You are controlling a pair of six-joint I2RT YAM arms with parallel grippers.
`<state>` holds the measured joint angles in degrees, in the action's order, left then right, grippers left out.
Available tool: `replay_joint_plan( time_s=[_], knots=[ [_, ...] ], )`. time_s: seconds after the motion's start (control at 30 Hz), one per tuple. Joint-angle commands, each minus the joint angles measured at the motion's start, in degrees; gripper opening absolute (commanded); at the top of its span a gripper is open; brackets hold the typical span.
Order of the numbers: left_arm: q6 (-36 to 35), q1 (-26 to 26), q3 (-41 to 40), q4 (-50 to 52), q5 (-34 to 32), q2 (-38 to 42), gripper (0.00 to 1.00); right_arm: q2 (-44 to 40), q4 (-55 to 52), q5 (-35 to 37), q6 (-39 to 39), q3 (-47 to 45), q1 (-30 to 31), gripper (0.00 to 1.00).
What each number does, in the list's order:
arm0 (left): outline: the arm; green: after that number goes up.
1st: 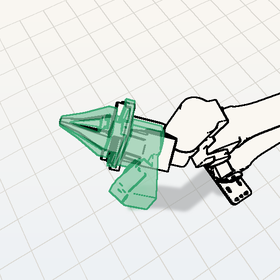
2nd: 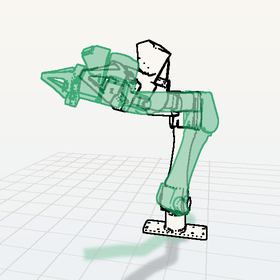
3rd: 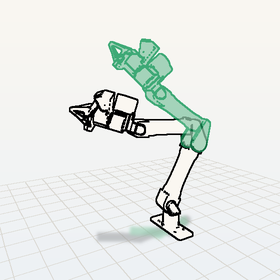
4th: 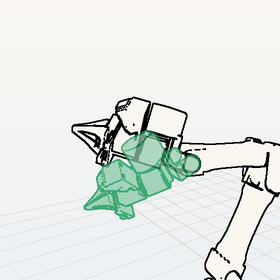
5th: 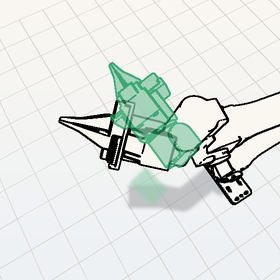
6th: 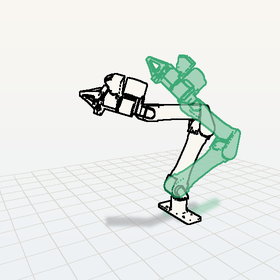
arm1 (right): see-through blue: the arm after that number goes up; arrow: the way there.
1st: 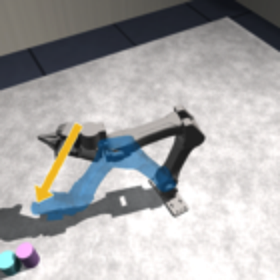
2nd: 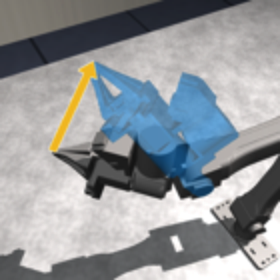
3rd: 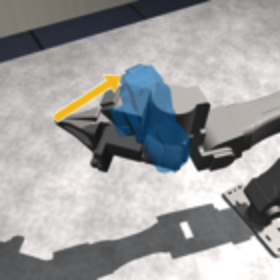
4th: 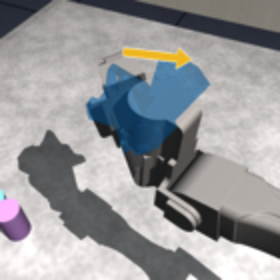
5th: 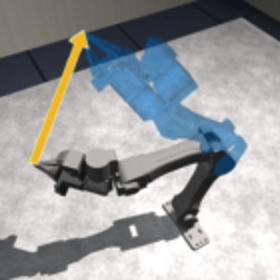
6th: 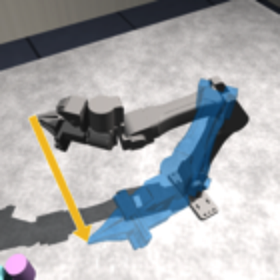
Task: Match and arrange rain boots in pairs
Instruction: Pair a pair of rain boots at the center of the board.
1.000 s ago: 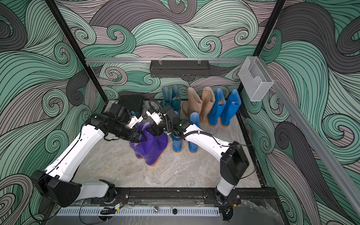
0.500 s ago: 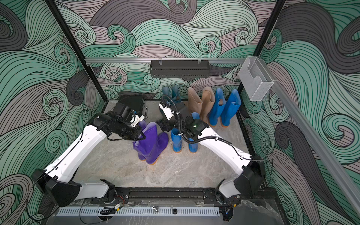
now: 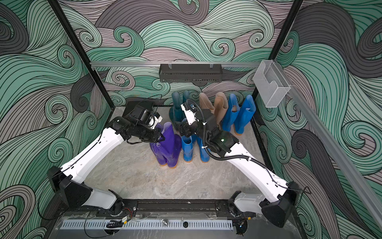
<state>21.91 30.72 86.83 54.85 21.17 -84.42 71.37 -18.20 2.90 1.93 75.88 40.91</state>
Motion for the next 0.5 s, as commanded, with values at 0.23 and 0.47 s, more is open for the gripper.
replay_joint_plan(
  time_s=[0.23, 0.47],
  knots=[
    [-4.34, 2.50, 7.39, -2.12, -0.38, -3.84, 0.11, -3.54, -3.78, 2.07, 5.57, -3.51, -7.62, 0.82],
    [-9.55, 2.20, 8.78, 1.73, -11.23, -0.01, 0.69, -4.81, -3.82, 1.90, 5.73, -4.90, -9.24, 0.83]
  ],
)
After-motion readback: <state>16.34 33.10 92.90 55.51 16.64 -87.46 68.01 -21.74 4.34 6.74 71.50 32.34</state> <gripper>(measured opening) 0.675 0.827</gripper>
